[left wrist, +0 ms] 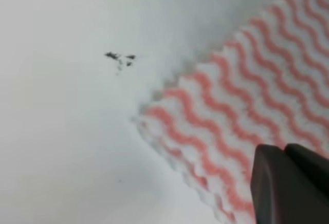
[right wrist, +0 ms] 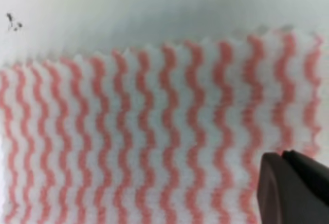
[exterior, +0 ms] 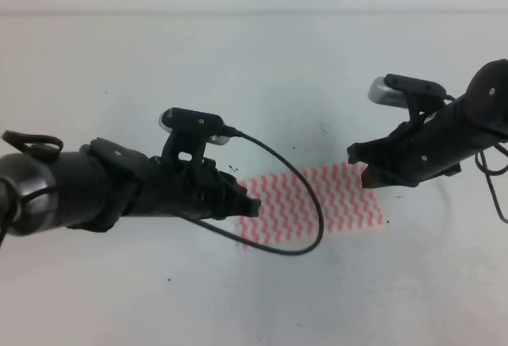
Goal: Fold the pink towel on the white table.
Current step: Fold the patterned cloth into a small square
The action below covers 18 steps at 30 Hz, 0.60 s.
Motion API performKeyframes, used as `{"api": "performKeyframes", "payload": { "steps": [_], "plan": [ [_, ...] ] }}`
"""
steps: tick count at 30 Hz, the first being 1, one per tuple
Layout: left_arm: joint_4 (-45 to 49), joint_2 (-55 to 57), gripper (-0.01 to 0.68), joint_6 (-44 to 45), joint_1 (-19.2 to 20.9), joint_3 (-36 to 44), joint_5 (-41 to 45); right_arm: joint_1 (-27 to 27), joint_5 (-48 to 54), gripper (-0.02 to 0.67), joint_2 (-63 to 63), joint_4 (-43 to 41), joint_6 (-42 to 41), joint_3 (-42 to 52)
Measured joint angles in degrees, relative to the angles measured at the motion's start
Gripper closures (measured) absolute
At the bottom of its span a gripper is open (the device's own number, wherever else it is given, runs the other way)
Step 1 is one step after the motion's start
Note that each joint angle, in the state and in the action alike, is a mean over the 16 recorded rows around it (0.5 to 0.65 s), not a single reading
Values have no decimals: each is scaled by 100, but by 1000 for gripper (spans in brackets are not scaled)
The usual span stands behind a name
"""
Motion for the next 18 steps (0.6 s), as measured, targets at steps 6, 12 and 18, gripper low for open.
{"api": "performKeyframes", "payload": {
  "steps": [6,12,18],
  "plan": [
    [-351,220,667,1,-2,-182,101,-37,-10,661,2,-132,97,-19],
    [-496,496,667,0,-2,-361,324,-45,50,626,3,-147,112,-25],
    [-511,696,667,-3,-1,-422,415,-53,33,568,4,-167,170,-26]
  ]
}}
